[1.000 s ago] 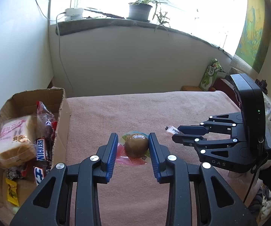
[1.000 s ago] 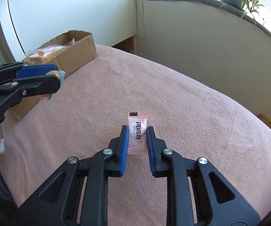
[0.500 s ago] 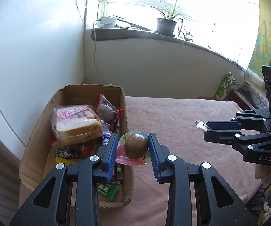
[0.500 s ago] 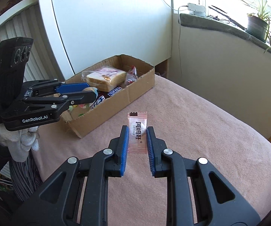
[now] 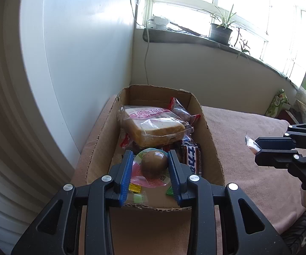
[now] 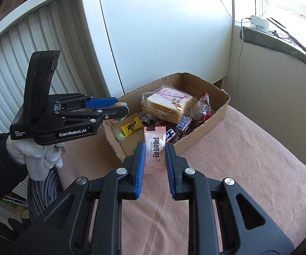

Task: Organize snacks

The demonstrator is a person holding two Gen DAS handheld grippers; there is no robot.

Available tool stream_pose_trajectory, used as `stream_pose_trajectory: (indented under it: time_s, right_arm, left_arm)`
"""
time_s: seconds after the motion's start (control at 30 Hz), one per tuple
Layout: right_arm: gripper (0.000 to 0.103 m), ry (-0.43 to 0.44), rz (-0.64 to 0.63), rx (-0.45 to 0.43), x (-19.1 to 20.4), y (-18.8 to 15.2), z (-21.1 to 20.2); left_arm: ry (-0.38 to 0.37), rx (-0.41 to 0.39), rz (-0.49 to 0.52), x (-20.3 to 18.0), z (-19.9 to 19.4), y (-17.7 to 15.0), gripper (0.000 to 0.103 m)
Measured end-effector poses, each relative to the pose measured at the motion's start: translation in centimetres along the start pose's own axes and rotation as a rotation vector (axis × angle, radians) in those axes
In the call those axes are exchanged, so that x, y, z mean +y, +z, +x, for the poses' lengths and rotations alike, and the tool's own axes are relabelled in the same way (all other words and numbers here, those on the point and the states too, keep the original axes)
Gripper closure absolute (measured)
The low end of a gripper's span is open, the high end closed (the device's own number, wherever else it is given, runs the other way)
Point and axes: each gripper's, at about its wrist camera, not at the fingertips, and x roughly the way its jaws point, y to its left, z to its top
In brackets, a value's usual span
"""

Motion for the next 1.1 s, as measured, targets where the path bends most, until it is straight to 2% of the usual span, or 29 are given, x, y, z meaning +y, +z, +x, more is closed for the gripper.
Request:
stream_pose_trajectory:
  time_s: [0.33,0.57,0.77,0.83,0.87,0.93,1.1]
  right_arm:
    - [0.082,-0.007,-0.033,0.033,1.4,1.9,4.0]
    - [0.081,-0.016,-0.034,0.040,1.3,2.2,5.2]
    - [0.068,-0.027,-0.039,0.039,1.3,2.2,5.4]
    - [0.060,-0.030,-0.034,0.035,1.2,2.2,5.1]
    - [0.057,-0.036,-0.034,0.032,1.1,2.2,5.1]
    - [0.042,-0.050,-0.033,0.021,1.1,2.2,4.7]
    - [0.032,-0.079,-0.025,-0.002,0.8,1.7,3.8]
  left_arm:
    - [0.027,0.000,-0.005,1.1,0.0,0.4,0.070]
    - [0.029,-0.008,-0.010,1.4,0.0,0.6,0.068]
    - [0.036,-0.008,-0.014,1.4,0.3,0.7,0.068]
    - [0.034,-0.010,-0.017,1.4,0.3,0.7,0.067]
    - [0.037,-0.011,-0.018,1.4,0.3,0.8,0.065]
    - [0.037,-0.013,-0.023,1.4,0.3,0.8,0.048]
    - [0.053,-0.028,-0.015,1.1,-0.4,0.5,0.048]
